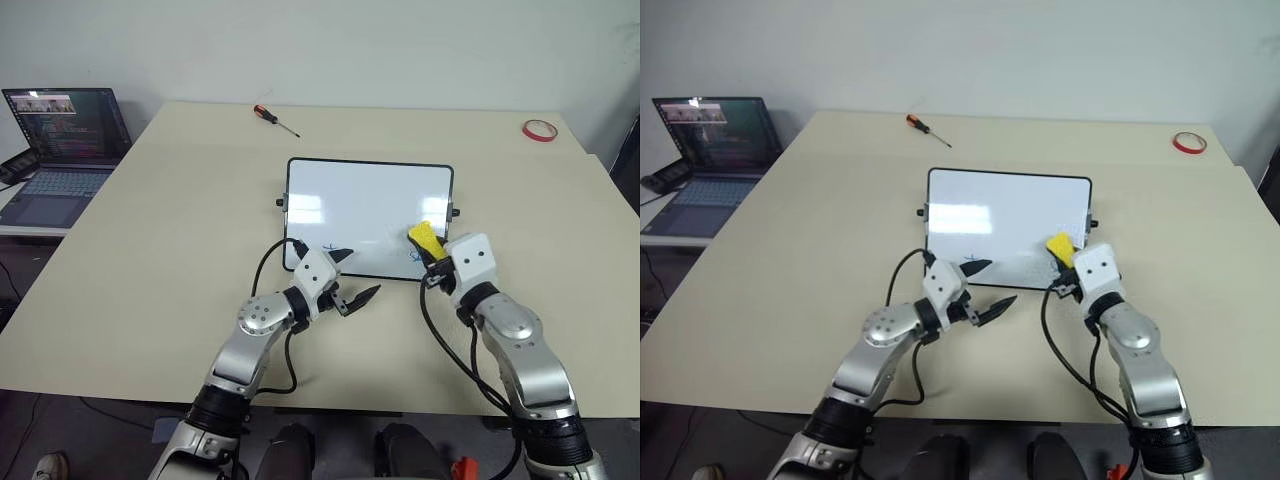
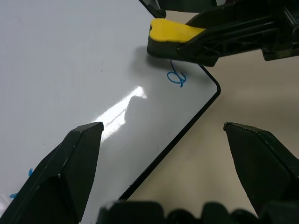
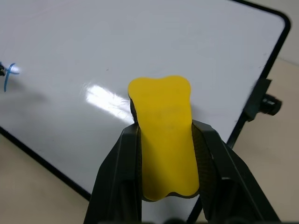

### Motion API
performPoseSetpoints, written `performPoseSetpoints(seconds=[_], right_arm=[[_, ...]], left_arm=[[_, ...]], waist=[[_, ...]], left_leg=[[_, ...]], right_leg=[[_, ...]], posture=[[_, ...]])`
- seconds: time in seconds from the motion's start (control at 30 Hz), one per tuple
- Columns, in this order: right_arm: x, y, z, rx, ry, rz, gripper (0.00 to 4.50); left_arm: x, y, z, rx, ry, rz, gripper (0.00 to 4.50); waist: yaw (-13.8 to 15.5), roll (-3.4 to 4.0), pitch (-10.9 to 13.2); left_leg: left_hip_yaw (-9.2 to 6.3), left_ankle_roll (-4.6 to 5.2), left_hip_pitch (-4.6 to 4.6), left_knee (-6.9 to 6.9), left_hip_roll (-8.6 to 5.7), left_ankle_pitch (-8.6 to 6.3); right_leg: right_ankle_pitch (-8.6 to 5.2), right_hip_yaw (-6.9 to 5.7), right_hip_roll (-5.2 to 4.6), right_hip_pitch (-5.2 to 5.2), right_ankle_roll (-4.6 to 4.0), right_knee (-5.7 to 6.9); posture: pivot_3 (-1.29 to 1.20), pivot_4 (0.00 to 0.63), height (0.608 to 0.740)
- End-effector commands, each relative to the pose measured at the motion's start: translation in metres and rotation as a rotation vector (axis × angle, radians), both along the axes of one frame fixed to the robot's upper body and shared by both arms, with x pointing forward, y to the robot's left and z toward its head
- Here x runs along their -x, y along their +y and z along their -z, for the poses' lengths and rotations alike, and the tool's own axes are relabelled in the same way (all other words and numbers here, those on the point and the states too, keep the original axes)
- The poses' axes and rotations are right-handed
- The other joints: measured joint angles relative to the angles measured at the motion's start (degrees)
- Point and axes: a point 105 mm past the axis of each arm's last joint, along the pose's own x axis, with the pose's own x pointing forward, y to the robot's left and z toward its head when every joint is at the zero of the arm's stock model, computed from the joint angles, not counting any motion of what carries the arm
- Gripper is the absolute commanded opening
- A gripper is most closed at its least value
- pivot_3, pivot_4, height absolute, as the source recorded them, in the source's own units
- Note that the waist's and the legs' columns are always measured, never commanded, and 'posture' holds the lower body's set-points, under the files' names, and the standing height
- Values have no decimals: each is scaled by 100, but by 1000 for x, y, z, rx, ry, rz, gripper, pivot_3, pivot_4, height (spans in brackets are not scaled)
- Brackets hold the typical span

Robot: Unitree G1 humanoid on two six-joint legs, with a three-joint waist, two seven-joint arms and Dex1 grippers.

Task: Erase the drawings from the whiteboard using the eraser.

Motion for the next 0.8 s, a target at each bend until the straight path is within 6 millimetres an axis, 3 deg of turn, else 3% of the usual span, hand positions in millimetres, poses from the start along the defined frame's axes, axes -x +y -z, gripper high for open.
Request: performPoseSetpoints(seconds=[0.03,0.17,0.5,0.6,0.8], right_arm=[[2,-4,13,85,52,0,1176],[7,-19,31,144,150,48,1176],[39,-42,40,173,219,100,1176],[32,-40,30,155,175,112,1176],[10,-19,-10,97,-20,83,1176]], left_arm=[[0,-2,-12,12,-57,6,4500],[2,-3,-13,14,-60,7,4500],[6,-2,-10,14,-52,13,4500],[4,-5,-10,15,-53,19,4500],[4,-8,-11,19,-54,29,4500]], waist=[[1,0,0],[4,0,-3],[8,-2,-4],[-4,-2,-4],[-9,-1,-3]], left_leg=[[0,0,0,0,0,0],[-2,0,5,2,1,0],[-4,0,53,4,-2,0],[-1,0,61,3,0,0],[2,0,62,1,0,0]], right_leg=[[0,0,0,0,0,1],[0,-1,0,6,0,2],[0,0,0,53,1,2],[0,1,0,55,1,3],[0,3,1,53,1,3]], posture=[[0,150,740],[0,150,740],[0,150,740],[0,150,740],[0,150,740]])
